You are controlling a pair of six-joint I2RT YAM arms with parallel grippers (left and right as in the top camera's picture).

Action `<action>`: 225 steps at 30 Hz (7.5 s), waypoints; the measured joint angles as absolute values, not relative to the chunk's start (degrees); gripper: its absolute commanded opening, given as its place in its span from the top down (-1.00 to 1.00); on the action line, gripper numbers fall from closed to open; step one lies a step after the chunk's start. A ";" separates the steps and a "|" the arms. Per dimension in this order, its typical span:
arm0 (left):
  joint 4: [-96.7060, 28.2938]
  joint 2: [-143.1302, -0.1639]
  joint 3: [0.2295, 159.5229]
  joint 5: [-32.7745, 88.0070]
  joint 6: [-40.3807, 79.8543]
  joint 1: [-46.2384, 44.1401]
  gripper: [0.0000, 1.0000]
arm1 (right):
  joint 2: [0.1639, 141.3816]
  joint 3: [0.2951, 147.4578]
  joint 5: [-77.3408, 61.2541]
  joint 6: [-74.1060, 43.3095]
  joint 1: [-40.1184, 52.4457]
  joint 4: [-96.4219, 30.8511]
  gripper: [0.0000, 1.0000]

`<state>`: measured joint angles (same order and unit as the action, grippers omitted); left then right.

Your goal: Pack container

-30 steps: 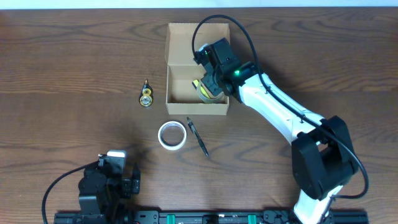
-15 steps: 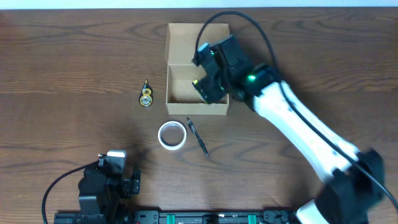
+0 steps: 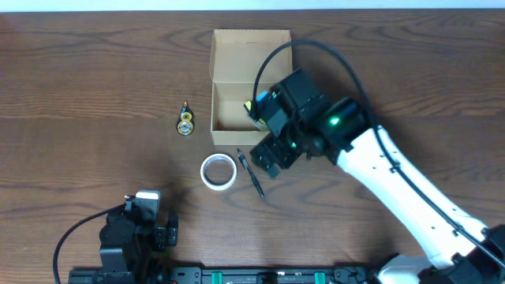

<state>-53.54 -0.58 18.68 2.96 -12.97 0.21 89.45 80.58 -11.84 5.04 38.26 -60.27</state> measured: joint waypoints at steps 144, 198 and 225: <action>-53.54 -0.58 18.68 2.96 -12.97 0.21 -0.91 | 109.03 90.63 10.02 4.73 38.41 -44.53 0.98; -53.54 -0.58 18.68 2.96 -12.99 0.21 -0.91 | 113.97 91.02 9.80 6.61 37.19 -47.16 0.32; -53.54 -0.58 18.68 2.98 -13.15 0.19 -0.91 | 67.61 78.08 -1.15 4.10 23.11 -52.38 -0.98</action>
<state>-53.54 -0.58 18.68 2.98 -13.15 0.19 67.61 78.08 -1.15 4.10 23.11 -52.38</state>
